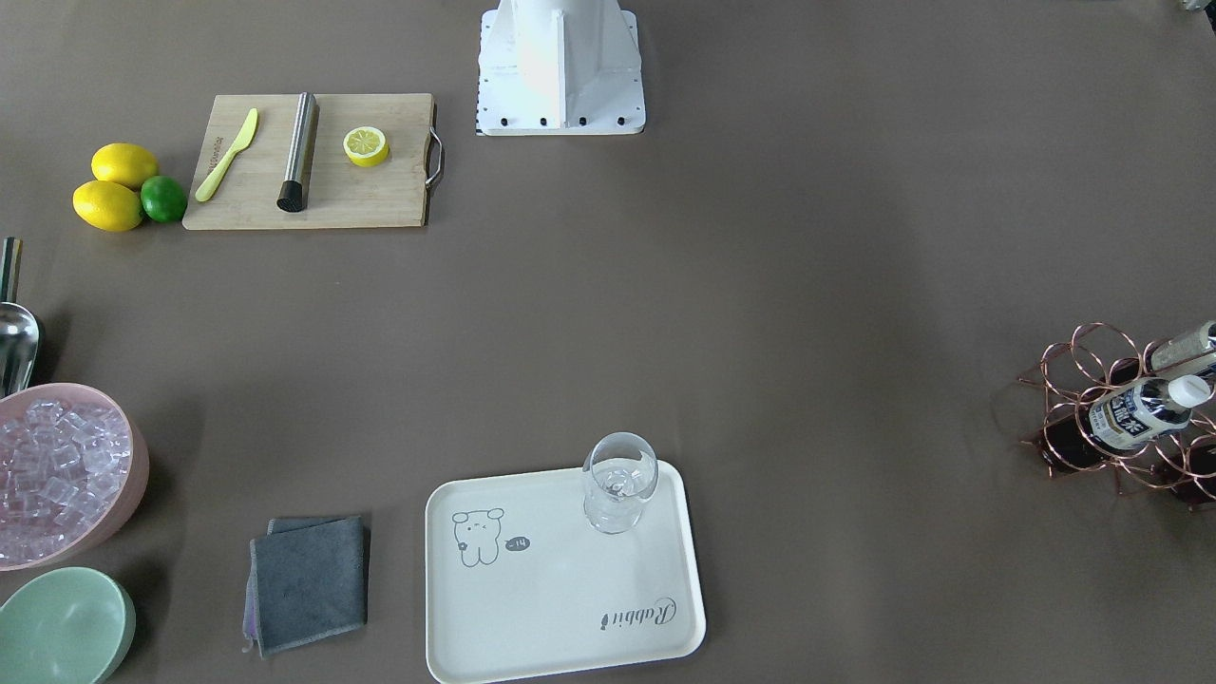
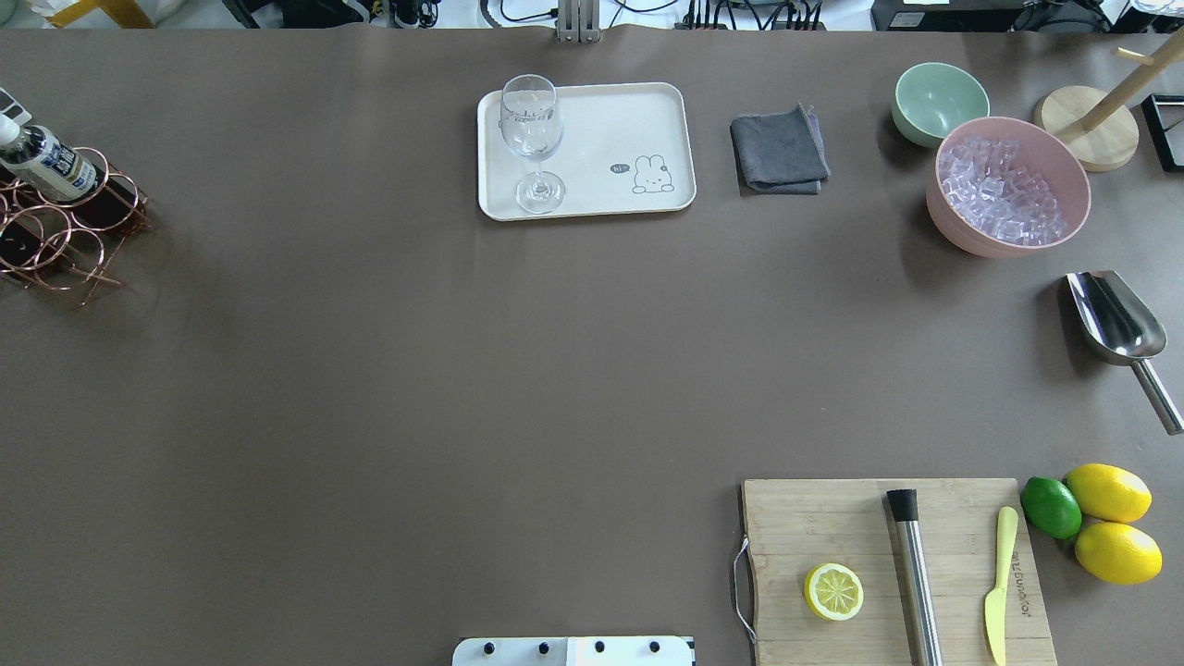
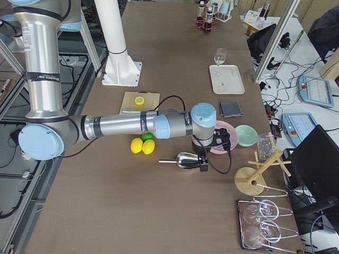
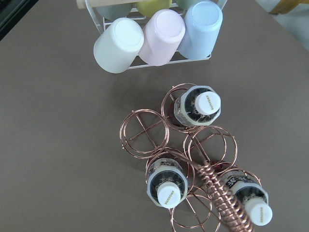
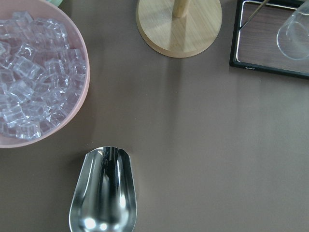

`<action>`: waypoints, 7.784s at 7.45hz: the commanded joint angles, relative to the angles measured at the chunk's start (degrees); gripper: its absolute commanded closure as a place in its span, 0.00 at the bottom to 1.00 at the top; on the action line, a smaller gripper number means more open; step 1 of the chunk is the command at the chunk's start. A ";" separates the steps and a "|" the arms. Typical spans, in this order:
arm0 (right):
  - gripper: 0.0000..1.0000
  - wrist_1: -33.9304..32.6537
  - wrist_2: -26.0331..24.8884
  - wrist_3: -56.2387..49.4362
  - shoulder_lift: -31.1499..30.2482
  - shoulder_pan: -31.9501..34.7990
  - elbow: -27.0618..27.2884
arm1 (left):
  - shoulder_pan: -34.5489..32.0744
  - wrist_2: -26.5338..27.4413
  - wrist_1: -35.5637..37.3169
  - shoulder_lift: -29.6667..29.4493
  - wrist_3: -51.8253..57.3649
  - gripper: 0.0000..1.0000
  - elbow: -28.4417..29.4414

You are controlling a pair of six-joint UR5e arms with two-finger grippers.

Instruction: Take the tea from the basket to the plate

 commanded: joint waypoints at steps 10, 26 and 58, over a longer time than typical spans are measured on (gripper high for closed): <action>0.00 -4.61 0.95 2.84 9.08 -13.27 7.69 | 5.16 2.26 -13.67 1.08 -28.74 0.02 4.90; 0.00 -8.83 1.99 6.63 25.09 -26.48 8.74 | 7.36 2.00 -20.62 -1.03 -39.81 0.84 8.95; 0.00 -5.67 5.07 5.93 18.23 -27.53 9.97 | 41.90 6.83 -2.46 -35.96 -111.62 1.00 -7.64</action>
